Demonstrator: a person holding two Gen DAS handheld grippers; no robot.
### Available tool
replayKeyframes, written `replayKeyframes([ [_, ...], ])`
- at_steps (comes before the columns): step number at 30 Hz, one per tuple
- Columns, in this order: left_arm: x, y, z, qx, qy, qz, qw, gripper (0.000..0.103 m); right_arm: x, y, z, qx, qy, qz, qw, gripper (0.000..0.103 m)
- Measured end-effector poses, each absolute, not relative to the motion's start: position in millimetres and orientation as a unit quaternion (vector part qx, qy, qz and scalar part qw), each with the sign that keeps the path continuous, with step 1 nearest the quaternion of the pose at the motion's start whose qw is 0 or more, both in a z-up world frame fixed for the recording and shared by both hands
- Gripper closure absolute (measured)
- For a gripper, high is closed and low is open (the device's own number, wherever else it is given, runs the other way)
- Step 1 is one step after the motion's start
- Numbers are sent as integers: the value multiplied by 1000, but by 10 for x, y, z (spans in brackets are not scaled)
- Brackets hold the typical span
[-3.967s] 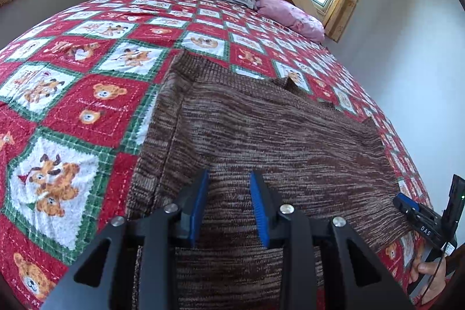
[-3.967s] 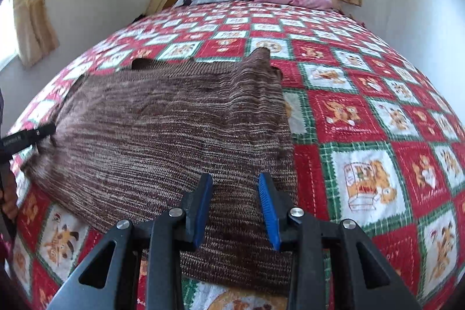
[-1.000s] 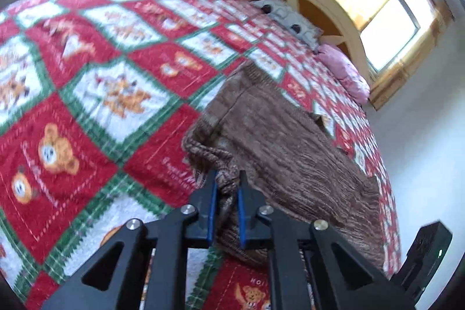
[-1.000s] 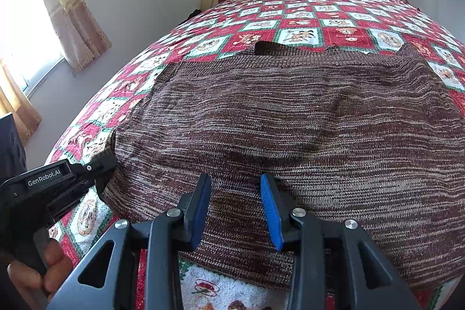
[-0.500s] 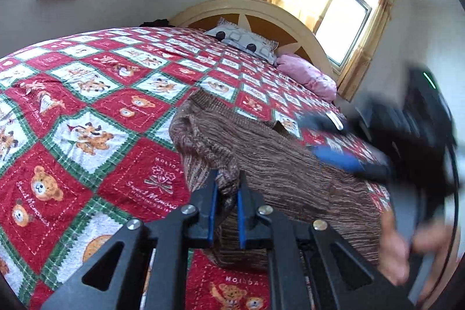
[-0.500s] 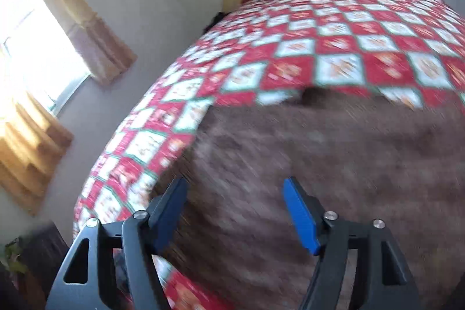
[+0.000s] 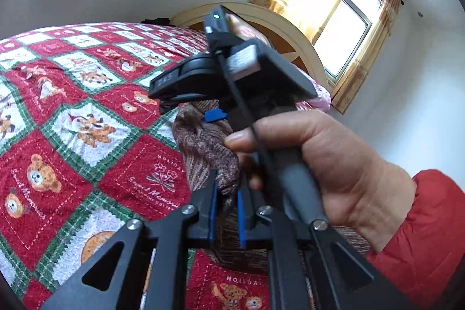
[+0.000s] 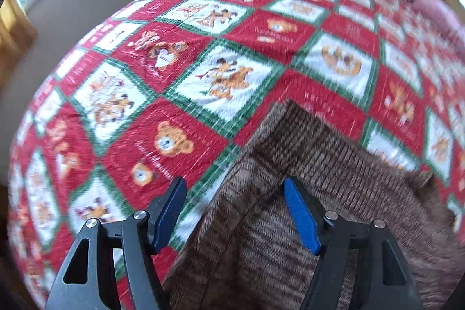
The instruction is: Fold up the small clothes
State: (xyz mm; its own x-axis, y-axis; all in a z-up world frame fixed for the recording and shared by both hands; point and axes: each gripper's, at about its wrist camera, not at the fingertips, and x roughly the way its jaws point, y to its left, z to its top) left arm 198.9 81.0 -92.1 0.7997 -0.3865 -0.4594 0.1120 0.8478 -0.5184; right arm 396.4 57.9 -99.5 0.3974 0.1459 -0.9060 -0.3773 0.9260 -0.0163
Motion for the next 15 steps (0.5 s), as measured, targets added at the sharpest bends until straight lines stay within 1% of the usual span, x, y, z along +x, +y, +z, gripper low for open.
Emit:
replayKeyframes([
  [3,2021,824,-960,-249,295,-138,912,91,3890,680,-1049,-158,511,151,831,33],
  [5,2030,843,-981,-257,298,-139,909,91,3890,617,-1031,-154,507,160,833,34],
  [6,2038,856,-992,-260,299,-139,908,91,3883,569,-1016,-152,505,161,834,46],
  [7,2041,864,-999,-263,301,-139,906,91,3891,480,-983,-149,502,153,838,65],
  [9,2069,870,-1012,-267,306,-143,903,91,3928,311,-943,-103,509,169,838,80],
  [10,2058,856,-1010,-264,308,-145,902,91,3946,174,-918,-61,515,183,835,87],
  [12,2063,815,-974,-254,308,-154,904,91,3950,8,-874,-9,519,199,832,90],
  [15,2051,684,-855,-216,303,-176,911,91,3915,-305,-749,70,512,217,828,91],
])
